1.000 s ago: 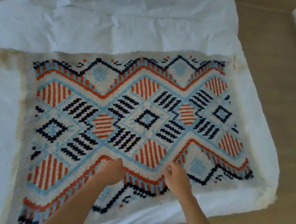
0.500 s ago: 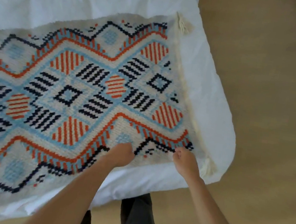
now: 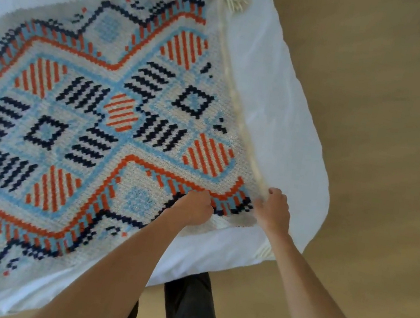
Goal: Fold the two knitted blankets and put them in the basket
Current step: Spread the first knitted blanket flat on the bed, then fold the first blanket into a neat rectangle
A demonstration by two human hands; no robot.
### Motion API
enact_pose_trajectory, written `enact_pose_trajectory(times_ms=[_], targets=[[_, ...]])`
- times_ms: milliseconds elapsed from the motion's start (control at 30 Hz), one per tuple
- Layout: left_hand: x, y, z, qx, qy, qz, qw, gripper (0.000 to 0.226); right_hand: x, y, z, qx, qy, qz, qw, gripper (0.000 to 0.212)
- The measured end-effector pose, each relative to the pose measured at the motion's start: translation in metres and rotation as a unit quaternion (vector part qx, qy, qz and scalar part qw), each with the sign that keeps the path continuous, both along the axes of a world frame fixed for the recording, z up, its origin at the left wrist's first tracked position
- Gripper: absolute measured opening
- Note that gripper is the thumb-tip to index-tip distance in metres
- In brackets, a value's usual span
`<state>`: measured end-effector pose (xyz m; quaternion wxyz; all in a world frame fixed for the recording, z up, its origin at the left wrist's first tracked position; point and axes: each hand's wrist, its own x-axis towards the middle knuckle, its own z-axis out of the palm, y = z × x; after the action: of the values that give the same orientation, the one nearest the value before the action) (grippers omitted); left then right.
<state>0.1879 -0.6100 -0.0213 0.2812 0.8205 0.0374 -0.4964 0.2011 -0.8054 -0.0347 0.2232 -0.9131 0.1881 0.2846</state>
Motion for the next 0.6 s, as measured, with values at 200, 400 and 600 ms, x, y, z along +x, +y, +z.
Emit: enact_pose_trajectory(times_ms=[200,400,600], targets=[[0.005,0.015,0.005,-0.009,-0.044,0.117,0.992,0.019,-0.018,0.038,0.006,0.052,-0.083,0.005,0.995,0.012],[0.018,0.025,0.019,-0.019,-0.134,0.235,0.962,0.025,-0.059,0.1,0.033,0.099,-0.134,0.114,0.979,0.012],[0.032,0.062,0.036,-0.032,-0.201,0.346,0.916,0.032,-0.095,0.159,0.05,0.157,-0.139,0.18,0.961,0.009]])
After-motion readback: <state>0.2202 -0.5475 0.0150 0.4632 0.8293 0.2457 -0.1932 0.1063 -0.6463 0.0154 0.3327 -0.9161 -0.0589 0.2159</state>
